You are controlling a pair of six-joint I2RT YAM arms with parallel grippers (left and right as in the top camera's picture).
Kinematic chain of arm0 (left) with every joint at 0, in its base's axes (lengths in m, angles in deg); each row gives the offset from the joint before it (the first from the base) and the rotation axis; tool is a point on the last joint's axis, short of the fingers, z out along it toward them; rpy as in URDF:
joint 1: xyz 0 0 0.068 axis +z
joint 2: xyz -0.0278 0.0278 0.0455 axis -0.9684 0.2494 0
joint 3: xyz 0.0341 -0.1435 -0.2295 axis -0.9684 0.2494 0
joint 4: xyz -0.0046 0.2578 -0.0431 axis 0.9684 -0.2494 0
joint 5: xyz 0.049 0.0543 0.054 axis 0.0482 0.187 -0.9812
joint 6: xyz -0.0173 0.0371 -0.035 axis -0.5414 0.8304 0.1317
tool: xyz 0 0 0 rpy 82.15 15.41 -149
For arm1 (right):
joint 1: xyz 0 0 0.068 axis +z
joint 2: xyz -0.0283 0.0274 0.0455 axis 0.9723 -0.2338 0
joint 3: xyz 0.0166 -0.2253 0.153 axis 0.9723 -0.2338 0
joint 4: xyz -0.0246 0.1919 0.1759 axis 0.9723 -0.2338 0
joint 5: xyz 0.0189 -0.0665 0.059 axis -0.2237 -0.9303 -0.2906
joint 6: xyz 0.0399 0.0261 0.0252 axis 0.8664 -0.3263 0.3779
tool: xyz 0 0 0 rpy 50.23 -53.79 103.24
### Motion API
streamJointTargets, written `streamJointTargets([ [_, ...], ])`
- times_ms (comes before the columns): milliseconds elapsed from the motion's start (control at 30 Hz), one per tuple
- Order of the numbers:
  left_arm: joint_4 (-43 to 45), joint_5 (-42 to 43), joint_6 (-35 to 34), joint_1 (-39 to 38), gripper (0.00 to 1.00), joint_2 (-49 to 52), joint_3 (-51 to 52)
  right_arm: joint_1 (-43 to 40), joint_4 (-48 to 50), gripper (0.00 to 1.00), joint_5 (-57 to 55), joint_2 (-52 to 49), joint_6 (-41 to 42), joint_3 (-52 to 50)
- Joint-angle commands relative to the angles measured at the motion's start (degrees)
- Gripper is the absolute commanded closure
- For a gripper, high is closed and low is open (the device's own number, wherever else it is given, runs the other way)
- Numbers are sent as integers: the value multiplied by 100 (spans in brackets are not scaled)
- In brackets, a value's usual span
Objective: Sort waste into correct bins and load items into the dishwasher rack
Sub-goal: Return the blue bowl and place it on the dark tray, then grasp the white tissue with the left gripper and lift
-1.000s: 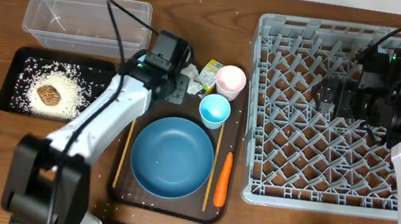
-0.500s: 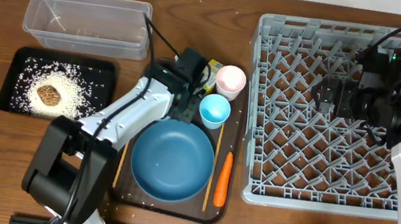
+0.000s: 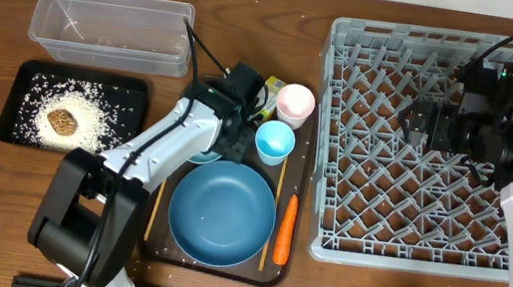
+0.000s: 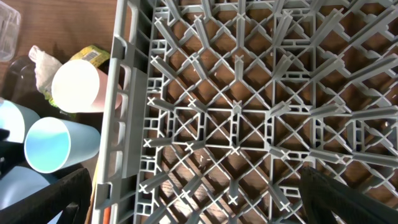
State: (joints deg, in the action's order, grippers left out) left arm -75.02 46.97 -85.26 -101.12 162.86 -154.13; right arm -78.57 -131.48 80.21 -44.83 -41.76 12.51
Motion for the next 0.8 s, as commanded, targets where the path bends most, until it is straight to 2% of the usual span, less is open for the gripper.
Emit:
streamJointTargets([
  [0,70,-413,48,31,34,-295,-638,-52,-4,1,4,-39,-66,15],
  [133,505,-667,369,114,26,-297,-1113,-52,7,1,4,-39,-66,15],
  [267,1373,-664,544,308,22,-188,-1126,-52,-4,1,4,-39,-66,15],
  [367,1711,-640,551,433,19,26,-1126,-52,-9,1,4,-39,-66,15],
  [533,1965,-216,697,474,19,468,-1126,-50,-7,1,7,-39,-61,15],
  [767,1926,-188,708,433,19,896,-1123,-50,-26,1,4,-39,-63,15],
])
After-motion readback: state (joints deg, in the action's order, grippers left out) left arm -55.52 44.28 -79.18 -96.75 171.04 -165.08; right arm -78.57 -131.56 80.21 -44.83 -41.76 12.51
